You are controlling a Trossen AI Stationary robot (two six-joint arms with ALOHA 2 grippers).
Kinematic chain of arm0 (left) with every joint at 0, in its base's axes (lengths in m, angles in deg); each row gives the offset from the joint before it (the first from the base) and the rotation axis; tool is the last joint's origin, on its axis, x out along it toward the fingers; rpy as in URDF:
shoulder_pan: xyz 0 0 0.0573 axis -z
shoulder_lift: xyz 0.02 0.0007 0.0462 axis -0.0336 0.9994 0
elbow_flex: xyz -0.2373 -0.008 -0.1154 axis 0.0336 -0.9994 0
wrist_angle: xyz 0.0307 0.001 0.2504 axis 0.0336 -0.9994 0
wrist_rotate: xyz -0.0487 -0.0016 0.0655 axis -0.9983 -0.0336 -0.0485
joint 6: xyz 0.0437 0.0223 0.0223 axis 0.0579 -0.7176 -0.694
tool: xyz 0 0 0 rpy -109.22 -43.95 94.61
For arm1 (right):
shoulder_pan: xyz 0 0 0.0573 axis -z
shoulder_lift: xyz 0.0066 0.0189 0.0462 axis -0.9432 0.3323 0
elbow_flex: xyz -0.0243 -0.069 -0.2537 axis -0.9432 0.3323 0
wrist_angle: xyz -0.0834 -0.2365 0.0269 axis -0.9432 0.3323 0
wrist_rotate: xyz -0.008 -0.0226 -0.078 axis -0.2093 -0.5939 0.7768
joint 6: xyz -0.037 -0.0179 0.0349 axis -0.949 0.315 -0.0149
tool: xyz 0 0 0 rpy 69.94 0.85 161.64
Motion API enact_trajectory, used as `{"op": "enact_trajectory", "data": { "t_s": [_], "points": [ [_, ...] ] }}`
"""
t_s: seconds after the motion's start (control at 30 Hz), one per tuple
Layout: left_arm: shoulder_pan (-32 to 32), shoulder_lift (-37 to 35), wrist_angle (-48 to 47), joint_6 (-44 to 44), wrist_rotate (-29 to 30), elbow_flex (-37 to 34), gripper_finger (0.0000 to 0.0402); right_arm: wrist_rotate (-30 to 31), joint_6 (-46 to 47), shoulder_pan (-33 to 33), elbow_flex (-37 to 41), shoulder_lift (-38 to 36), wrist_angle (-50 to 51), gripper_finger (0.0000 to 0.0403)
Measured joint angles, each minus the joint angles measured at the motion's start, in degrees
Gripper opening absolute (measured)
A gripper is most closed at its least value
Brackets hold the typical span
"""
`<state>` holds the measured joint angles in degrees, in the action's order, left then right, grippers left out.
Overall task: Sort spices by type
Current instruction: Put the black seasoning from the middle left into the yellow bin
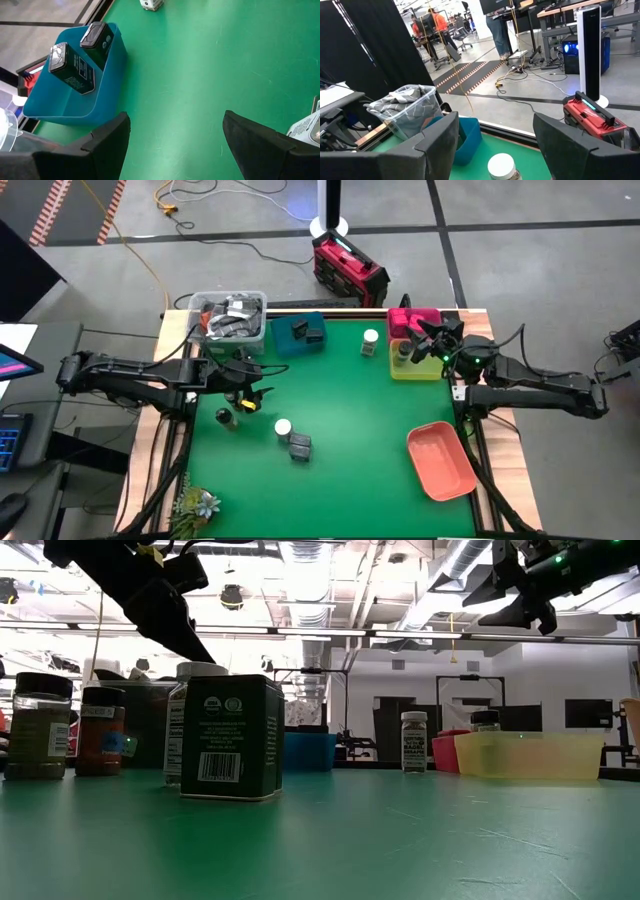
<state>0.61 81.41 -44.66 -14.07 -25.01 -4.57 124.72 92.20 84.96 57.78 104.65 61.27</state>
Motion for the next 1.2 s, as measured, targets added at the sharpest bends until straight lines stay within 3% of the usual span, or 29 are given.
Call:
{"op": "enact_trajectory", "data": {
  "t_s": [0.33,1.2],
  "points": [
    [0.0,0.0,0.0,0.0,0.0,0.0,0.0306,0.0,-0.9,-0.1,0.0,0.0,0.0,0.0284],
    [0.0,0.0,0.0,0.0,0.0,0.0,0.0306,-0.6,-27.5,-8.9,0.0,0.1,-12.1,0.0284]
  ]
}}
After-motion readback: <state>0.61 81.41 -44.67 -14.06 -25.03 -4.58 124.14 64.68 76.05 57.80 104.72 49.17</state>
